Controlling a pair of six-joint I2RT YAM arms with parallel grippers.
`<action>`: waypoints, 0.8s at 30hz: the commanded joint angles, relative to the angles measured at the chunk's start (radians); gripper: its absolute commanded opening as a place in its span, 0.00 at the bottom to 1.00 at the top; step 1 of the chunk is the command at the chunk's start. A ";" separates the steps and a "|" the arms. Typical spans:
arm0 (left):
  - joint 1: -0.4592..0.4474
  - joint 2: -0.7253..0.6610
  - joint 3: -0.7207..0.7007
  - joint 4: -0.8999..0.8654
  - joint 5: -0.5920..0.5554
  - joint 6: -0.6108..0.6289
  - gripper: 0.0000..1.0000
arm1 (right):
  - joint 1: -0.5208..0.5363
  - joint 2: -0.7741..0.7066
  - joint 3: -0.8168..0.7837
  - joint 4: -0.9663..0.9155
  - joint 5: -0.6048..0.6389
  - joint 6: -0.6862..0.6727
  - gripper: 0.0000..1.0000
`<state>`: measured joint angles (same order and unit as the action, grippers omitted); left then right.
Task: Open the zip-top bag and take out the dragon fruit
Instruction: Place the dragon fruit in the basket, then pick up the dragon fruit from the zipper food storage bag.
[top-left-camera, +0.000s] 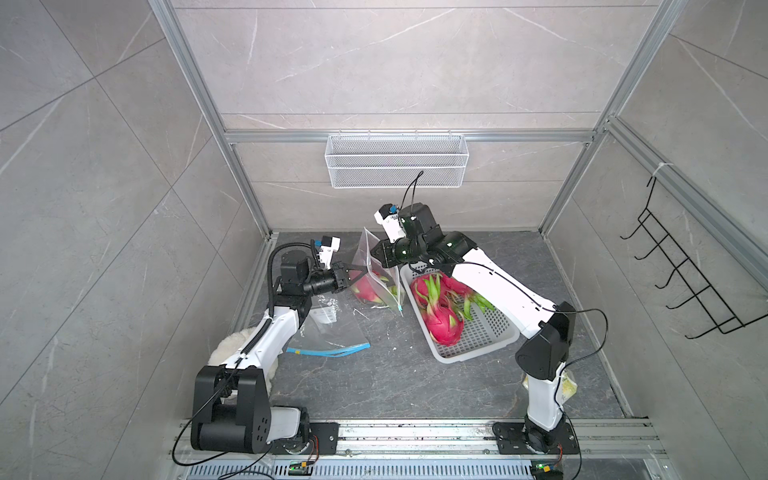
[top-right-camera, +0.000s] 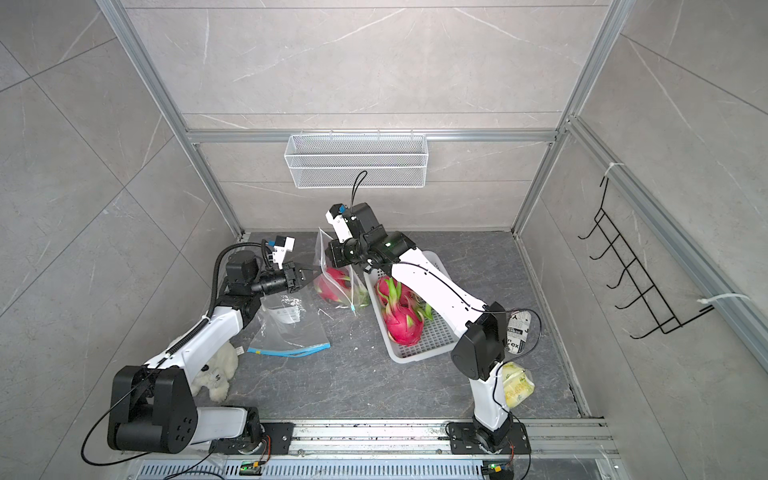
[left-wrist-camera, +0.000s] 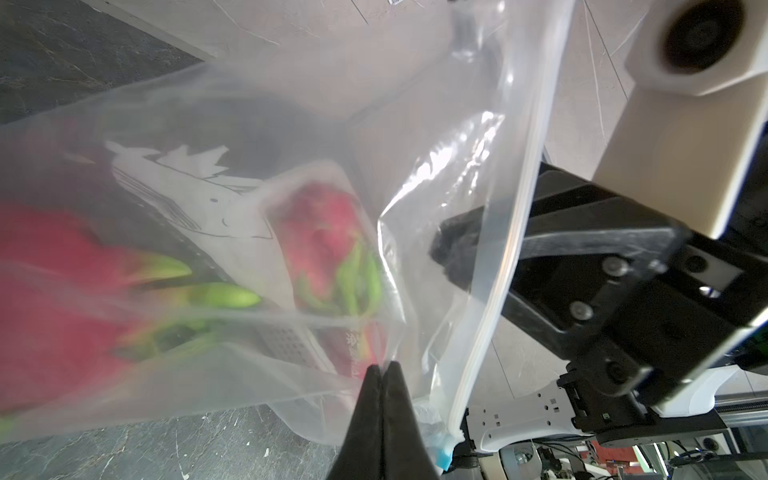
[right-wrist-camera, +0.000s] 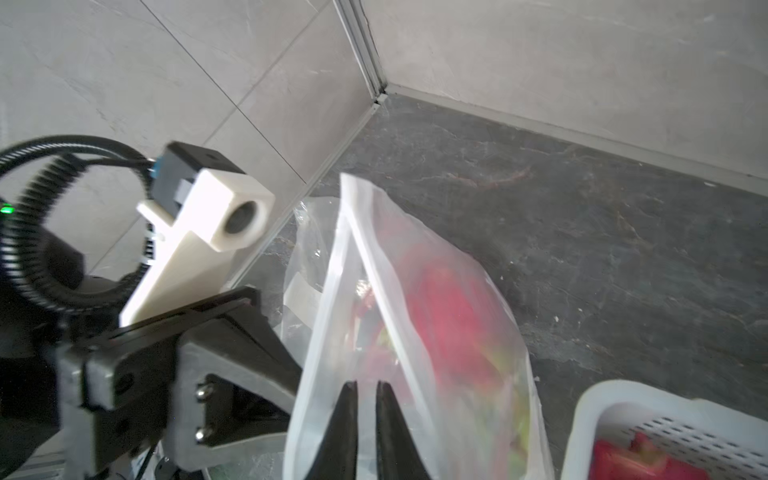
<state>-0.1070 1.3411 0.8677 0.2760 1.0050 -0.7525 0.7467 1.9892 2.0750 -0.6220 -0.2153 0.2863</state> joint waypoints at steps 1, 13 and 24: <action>-0.003 -0.016 0.042 0.006 0.027 0.032 0.00 | 0.003 0.021 0.031 -0.060 0.065 -0.018 0.12; -0.002 -0.014 0.043 0.031 0.022 0.012 0.00 | 0.059 0.219 0.245 -0.227 0.178 -0.064 0.13; 0.007 -0.035 0.052 -0.006 -0.028 0.014 0.00 | 0.071 0.525 0.641 -0.477 0.245 -0.152 0.19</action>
<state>-0.0952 1.3418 0.8677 0.2363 0.9436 -0.7483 0.8116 2.4504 2.6537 -0.9710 -0.0147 0.1783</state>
